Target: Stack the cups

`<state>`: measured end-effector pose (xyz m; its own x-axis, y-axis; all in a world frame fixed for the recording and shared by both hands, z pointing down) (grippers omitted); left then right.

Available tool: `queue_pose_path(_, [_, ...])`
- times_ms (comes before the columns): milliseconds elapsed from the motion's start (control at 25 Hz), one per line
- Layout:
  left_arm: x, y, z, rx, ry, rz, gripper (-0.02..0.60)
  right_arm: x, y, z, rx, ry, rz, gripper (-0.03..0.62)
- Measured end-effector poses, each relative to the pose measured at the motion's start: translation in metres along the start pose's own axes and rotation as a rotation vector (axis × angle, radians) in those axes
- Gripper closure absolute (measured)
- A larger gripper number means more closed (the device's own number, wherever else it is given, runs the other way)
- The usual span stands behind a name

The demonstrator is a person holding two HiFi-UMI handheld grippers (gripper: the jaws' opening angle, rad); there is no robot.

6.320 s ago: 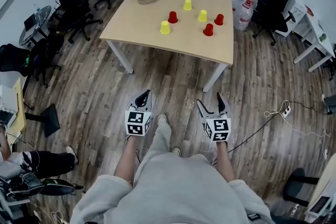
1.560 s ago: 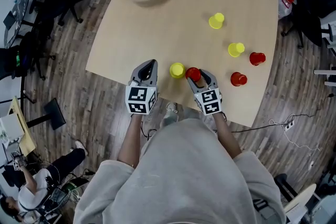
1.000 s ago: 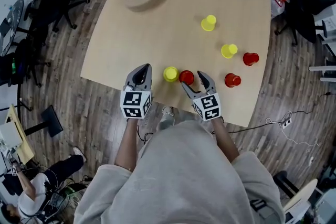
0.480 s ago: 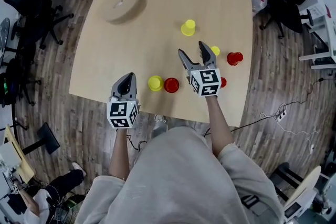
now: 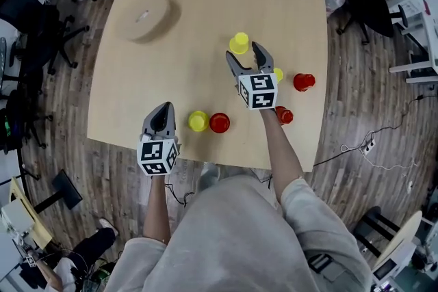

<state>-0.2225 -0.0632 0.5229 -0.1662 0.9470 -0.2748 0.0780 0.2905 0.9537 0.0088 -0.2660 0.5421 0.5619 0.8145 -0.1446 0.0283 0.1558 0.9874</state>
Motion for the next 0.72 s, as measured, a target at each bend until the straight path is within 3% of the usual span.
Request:
queue_pose_path(600, [-0.027,0.023,-0.014,0.02,-0.025,-0.071,0.569,-0.058,0.058,0.035,-0.029,0.078,-0.179,0.313])
queue_pose_path(720, [-0.027,0.023,-0.012,0.022,-0.03,-0.07,0.569,-0.059,0.065,0.041,-0.013,0.095,-0.205,0.367])
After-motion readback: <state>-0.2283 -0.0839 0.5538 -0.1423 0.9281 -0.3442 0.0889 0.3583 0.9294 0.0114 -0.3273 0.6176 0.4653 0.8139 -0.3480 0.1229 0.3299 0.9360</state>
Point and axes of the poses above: the fingertips, and each gripper's own axes: x backward along the fingers, z to its right, y out of its underside, the point moved 6 cm from there along x, backward along the fingers, and after that the axes turned 12 degrees about z, right-handed, at the moved point
